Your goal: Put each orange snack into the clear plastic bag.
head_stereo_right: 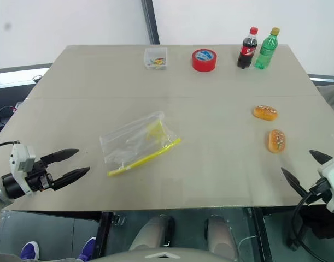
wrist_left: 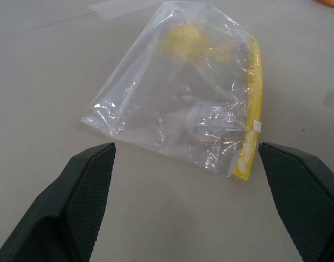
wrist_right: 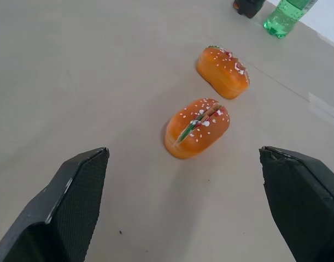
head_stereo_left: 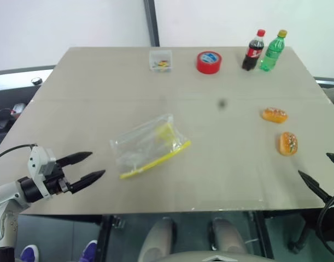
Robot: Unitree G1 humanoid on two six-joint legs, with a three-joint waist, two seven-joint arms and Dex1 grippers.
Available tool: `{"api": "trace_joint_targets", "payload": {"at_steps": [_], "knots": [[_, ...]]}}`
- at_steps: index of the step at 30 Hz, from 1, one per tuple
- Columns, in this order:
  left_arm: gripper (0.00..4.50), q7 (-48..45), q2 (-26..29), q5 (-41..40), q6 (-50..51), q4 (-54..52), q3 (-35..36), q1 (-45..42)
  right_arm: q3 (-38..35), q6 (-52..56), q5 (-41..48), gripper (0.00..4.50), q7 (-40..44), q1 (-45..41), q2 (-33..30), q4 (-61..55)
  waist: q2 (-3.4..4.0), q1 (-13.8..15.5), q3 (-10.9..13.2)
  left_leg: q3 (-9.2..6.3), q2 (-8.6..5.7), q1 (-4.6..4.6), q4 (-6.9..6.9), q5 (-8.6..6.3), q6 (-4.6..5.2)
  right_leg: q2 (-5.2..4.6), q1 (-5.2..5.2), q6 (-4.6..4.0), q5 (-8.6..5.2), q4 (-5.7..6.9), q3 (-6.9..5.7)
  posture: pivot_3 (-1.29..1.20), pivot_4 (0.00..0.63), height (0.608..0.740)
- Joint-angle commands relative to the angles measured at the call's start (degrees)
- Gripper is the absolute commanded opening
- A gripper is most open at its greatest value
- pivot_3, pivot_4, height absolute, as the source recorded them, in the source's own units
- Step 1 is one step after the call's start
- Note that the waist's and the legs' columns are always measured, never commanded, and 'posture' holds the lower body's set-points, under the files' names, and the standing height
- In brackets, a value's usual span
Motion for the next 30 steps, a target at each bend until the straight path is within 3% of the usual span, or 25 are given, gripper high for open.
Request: {"api": "trace_joint_targets", "payload": {"at_steps": [1, 22, 25, 27, 30], "knots": [[4.43, 0.4, 0.8, -1.2, 0.6, -2.5, 1.4, 0.4, -1.0, -0.2, 0.8, 4.50, 0.0, -0.8, -0.8, -0.9, 0.00, 0.0, 0.0, 0.00, 0.00, 0.00, 0.00, 0.00, 0.00, 0.00, 0.00, 0.00, 0.00, 0.00, 0.00, 0.00, 0.150, 0.740], [4.43, 7.5, -2.5, -3.1, 6.4, -6.0, -1.7, -5.9, 8.2, 1.0, 1.6, 4.50, -4.0, -11.1, 1.7, -1.9, -0.03, -0.1, 0.1, -0.04, -0.03, -0.02, -0.01, 0.00, 0.00, 0.00, 0.00, 0.10, 0.06, -0.02, -0.02, 0.00, 0.150, 0.740], [4.43, 10.2, -0.5, -6.9, 18.0, -6.9, -1.7, -5.8, 10.9, 4.5, 4.0, 4.50, -2.2, -13.3, -0.2, -2.7, -0.03, -0.1, 0.1, -0.04, -0.03, -0.01, 0.00, 0.00, 0.00, 0.01, 0.00, 0.10, 0.06, 0.01, -0.03, 0.00, 0.150, 0.740], [4.43, 11.5, 3.2, -10.7, 30.5, -9.1, -1.6, -3.7, 12.9, 7.8, 8.1, 4.50, 1.4, -13.9, -2.5, -4.2, -0.10, -0.1, 0.1, -0.08, -0.03, -0.03, -0.01, 0.00, 0.00, 0.03, -0.02, 0.15, 0.09, 0.02, -0.07, 0.00, 0.150, 0.740], [4.43, 11.8, 9.0, -11.4, 40.6, -8.7, -2.3, -1.9, 18.4, 8.3, 7.4, 4.50, 1.7, -16.4, -3.5, -6.6, -0.17, -0.3, 0.3, -0.09, -0.01, -0.04, -0.04, 0.00, 0.01, 0.04, -0.04, 0.18, 0.10, 0.00, -0.08, 0.00, 0.150, 0.740]]}}
